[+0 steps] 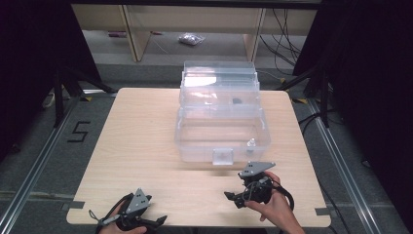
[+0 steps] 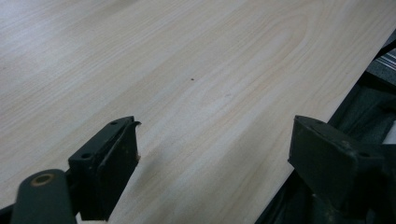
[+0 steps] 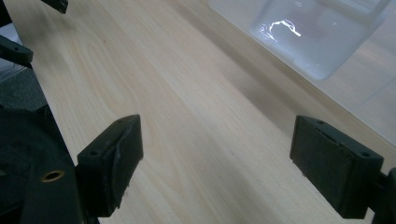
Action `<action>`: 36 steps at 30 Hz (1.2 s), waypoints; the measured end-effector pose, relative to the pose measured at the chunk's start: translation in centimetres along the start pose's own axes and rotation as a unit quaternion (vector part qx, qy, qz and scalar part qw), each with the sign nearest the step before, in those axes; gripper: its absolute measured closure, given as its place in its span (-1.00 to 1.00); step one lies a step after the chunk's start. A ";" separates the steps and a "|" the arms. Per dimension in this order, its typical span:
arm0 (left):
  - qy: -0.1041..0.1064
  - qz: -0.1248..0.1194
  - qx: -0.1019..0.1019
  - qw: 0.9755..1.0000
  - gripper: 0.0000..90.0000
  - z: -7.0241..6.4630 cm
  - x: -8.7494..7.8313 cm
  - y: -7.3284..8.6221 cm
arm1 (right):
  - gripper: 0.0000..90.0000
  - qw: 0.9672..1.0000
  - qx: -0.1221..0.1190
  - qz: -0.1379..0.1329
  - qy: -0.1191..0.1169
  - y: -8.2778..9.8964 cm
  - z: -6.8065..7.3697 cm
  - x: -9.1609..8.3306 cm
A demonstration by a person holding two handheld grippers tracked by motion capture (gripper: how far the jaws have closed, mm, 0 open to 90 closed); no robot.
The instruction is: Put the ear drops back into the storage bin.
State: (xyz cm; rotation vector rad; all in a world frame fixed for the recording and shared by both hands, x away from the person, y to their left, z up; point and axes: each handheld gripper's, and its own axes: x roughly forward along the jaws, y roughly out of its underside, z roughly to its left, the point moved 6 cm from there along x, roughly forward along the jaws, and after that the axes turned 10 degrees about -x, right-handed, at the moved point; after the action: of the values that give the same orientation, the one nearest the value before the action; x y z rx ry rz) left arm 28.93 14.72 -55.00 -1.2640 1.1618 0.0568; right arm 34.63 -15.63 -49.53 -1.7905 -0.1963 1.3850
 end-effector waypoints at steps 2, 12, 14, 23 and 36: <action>0.000 0.002 -0.001 1.000 -0.66 0.0 0.0 0.1 | -0.62 1.000 0.001 0.004 -0.007 0.4 0.2 0.0; 0.004 -0.001 -0.005 1.000 -0.66 0.0 0.0 0.0 | -0.62 1.000 0.016 0.002 -0.007 2.2 0.7 0.4; 0.004 -0.002 -0.012 1.000 -0.66 -0.1 0.0 0.0 | -0.62 1.000 0.015 -0.006 -0.006 2.4 0.9 0.5; 0.000 -0.001 -0.009 1.000 -0.66 0.1 0.0 0.1 | -0.62 1.000 0.027 0.001 0.000 3.9 1.2 0.0; -0.008 0.001 -0.021 1.000 -0.66 0.6 0.2 0.1 | -0.63 1.000 0.015 -0.001 -0.001 4.6 1.3 0.2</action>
State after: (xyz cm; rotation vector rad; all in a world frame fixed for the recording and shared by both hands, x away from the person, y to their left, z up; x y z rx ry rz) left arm 29.36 15.16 -55.26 -1.2971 1.1537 0.0937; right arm 32.01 -17.75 -52.87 -1.7628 -0.1774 1.3809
